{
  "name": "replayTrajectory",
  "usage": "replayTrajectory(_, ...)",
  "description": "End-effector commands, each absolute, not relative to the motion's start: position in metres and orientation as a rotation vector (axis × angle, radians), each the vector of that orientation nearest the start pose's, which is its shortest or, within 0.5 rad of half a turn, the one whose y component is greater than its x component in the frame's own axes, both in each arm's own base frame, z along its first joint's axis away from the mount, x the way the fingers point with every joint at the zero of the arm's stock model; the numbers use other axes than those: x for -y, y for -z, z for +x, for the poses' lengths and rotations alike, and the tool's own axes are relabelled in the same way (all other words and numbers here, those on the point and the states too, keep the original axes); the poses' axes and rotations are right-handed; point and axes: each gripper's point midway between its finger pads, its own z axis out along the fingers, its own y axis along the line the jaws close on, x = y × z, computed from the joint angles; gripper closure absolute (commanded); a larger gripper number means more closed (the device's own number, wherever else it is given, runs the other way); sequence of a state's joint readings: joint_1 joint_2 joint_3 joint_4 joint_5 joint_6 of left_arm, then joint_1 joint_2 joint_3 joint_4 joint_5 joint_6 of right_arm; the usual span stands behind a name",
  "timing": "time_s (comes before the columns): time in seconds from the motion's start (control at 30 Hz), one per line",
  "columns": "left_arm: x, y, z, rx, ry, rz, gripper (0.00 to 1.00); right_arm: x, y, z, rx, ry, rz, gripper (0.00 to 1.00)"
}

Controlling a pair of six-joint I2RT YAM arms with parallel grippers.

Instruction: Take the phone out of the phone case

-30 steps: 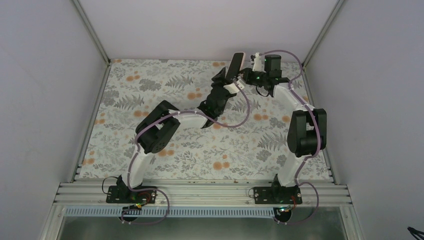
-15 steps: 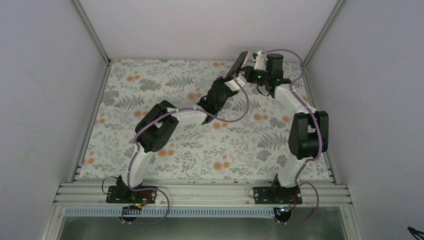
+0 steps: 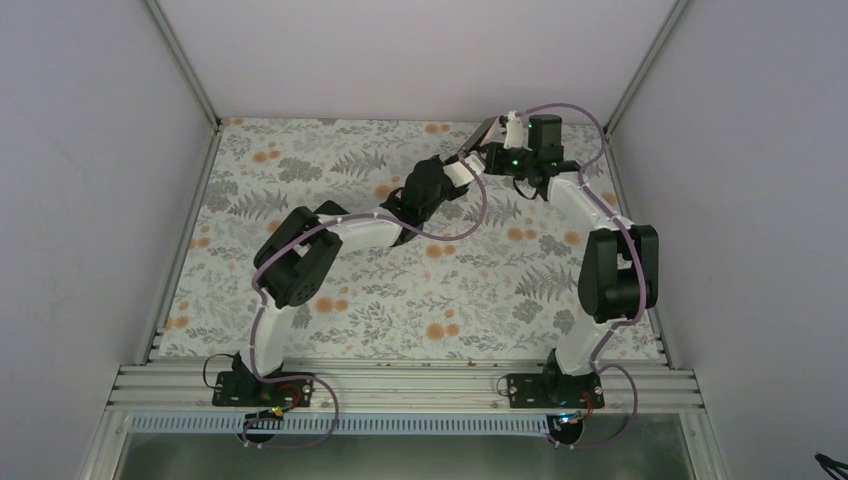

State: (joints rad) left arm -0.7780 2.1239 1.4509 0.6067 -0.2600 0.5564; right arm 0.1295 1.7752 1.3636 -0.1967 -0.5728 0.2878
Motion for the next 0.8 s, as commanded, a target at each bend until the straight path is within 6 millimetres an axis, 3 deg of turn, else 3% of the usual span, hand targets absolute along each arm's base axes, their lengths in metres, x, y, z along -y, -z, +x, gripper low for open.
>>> replayTrajectory(0.0,0.274,-0.271,0.529,-1.492,-0.287,0.591,0.98,-0.041,-0.172,0.497,-2.214,-0.244,-0.144,0.97)
replayTrajectory(0.23,0.252,-0.284,0.523,-1.542,-0.230,0.569,0.98,0.002,-0.158,0.496,-2.166,0.100,-0.172,0.97)
replayTrajectory(0.33,0.249,-0.280,0.517,-1.547,-0.251,0.629,0.98,0.005,-0.157,0.485,-2.191,0.004,-0.188,0.97)
replayTrajectory(0.37,0.247,-0.276,0.514,-1.556,-0.269,0.657,0.98,-0.003,-0.170,0.477,-2.181,-0.091,-0.219,0.97)
replayTrajectory(0.47,0.239,-0.253,0.503,-1.594,-0.408,0.775,0.98,-0.022,-0.173,0.454,-2.268,-0.262,-0.329,0.97)
replayTrajectory(0.57,0.232,-0.216,0.483,-1.686,-0.523,0.926,0.98,-0.043,-0.168,0.427,-2.352,-0.432,-0.458,0.97)
replayTrajectory(0.77,0.241,-0.136,0.403,-1.736,-0.774,1.241,0.98,-0.056,-0.118,0.361,-2.616,-0.718,-0.610,0.96)
